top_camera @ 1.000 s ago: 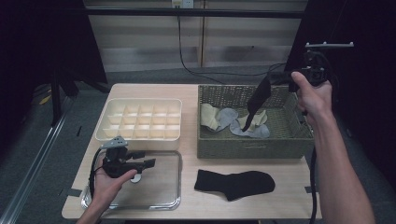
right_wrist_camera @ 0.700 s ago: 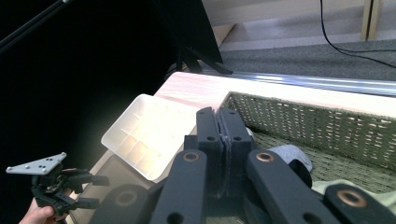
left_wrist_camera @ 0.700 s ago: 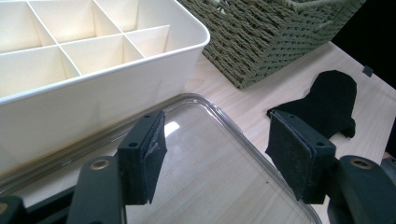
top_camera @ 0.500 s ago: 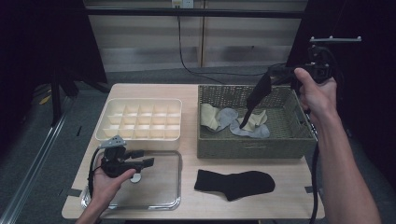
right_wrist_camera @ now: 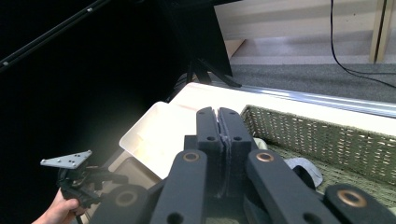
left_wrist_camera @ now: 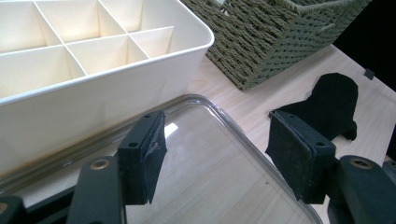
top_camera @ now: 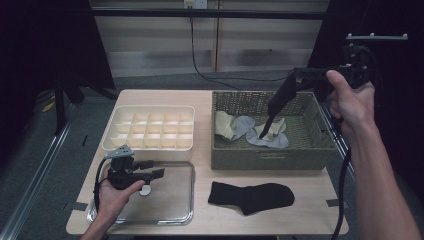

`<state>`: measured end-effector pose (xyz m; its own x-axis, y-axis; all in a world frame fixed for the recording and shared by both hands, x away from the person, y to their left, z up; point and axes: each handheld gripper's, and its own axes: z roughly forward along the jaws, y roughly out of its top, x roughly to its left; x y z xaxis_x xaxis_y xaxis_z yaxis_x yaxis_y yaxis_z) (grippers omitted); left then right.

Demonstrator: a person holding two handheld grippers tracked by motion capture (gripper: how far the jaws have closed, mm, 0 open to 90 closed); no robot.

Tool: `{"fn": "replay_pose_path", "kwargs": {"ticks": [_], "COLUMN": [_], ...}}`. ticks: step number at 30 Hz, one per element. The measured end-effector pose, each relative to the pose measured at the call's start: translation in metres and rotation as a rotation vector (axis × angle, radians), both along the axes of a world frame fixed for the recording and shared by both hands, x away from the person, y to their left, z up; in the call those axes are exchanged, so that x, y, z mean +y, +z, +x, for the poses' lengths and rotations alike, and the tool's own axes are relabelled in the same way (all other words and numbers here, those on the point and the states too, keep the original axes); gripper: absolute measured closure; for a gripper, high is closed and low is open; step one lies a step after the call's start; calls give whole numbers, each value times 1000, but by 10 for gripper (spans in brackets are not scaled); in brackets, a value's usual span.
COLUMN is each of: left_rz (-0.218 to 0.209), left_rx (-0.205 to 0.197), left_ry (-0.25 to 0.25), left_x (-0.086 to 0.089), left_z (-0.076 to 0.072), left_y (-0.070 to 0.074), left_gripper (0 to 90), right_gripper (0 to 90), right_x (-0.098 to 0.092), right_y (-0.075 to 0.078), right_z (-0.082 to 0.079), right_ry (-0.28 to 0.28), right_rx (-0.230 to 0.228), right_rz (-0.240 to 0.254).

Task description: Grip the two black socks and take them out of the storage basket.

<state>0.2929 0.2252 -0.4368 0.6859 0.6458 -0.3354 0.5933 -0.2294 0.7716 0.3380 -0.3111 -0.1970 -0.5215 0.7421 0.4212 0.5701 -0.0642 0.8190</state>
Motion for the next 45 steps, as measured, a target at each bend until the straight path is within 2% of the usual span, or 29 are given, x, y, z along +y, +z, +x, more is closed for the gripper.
{"fn": "replay_pose_path", "kwargs": {"ticks": [5,12,17,21,26,29,36,40,45], "left_rz": [-1,0,-2,1,2,0,12,11,9], "left_rx": [1,2,2,2,2,3,5,6,8], "left_ry": [-4,5,5,1,3,4,-6,-5,-8], "left_x": [0,1,0,0,1,0,-2,-4,-3], "left_z": [0,1,1,1,1,1,2,1,2], "left_y": [0,0,0,-1,-1,-1,-2,-2,-2], "left_gripper": [369,370,370,370,370,369,370,370,370], "right_gripper": [888,887,887,887,887,887,887,887,887], "right_x": [-3,-13,-14,-16,-20,-29,-29,-31,-27], "right_y": [6,14,13,3,-18,-36,-62,-67,-57], "right_z": [-14,-41,-59,-71,-82,-88,-107,-114,-119], "right_ry": [-1,-2,24,35,48,31,39,34,49], "right_rx": [-11,-45,-66,-72,-62,-50,-14,-17,-45], "right_rz": [-11,2,8,20,36,77,45,50,50]}}
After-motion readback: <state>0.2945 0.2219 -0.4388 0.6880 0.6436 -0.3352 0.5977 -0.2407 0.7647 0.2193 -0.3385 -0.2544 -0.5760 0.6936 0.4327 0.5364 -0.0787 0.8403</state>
